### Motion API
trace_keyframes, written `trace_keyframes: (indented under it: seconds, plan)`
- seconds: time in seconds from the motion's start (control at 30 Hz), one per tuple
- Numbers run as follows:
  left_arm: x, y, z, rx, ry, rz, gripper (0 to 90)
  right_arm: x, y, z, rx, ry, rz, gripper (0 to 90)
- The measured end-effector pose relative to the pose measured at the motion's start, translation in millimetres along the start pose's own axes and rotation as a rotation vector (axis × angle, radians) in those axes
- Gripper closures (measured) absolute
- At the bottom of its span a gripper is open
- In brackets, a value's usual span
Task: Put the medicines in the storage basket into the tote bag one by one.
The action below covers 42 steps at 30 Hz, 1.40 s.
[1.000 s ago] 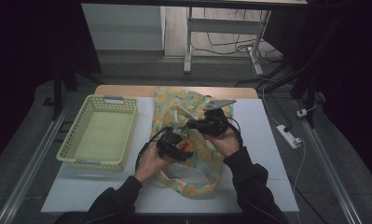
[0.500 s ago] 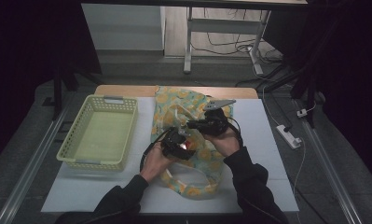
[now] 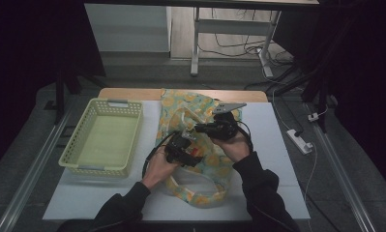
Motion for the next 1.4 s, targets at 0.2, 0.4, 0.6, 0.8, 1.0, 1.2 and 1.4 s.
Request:
trace_keyframes:
  seconds: [0.2, 0.4, 0.6, 0.8, 1.0, 1.2, 1.4]
  plan:
    - [-2.3, 4.5, -15.1, -0.084, 0.017, -0.001, 6.7, 0.1, -0.6, 0.3, 0.002, 0.0, -0.002, 90.0]
    - [-10.4, 3.6, -28.5, -0.147, 0.051, -0.009, 1.0, 0.0, -1.0, 0.4, 0.003, -0.002, -0.003, 90.0]
    - [-20.7, 2.1, -39.6, -0.212, 0.07, -0.017, 0.2, 0.0, -1.0, -0.1, 0.004, -0.001, -0.002, 90.0]
    - [-30.9, 2.8, -46.3, -0.217, 0.066, -0.001, 0.5, -0.1, -1.7, 0.1, 0.005, -0.004, -0.002, 89.9]
    - [-37.9, 3.4, -53.2, -0.216, 0.088, -0.012, 0.0, -0.5, -2.4, 1.0, 0.006, -0.007, -0.004, 89.9]
    - [-46.5, 4.3, -58.3, -0.216, 0.096, -0.02, 0.0, -0.5, -2.3, 0.4, 0.005, -0.007, -0.003, 89.9]
    - [-55.0, 4.5, -58.8, -0.209, 0.077, -0.023, 0.0, -0.5, -1.9, -0.4, 0.005, -0.005, -0.002, 89.9]
Point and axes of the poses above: each handheld gripper's, and its own axes: z roughly forward along the jaws, x roughly out of its top, y roughly to its right, the point moved 2 cm from there along z, roughly forward along the jaws, and after that the axes turned 1 degree about z, right-handed, at the moved point
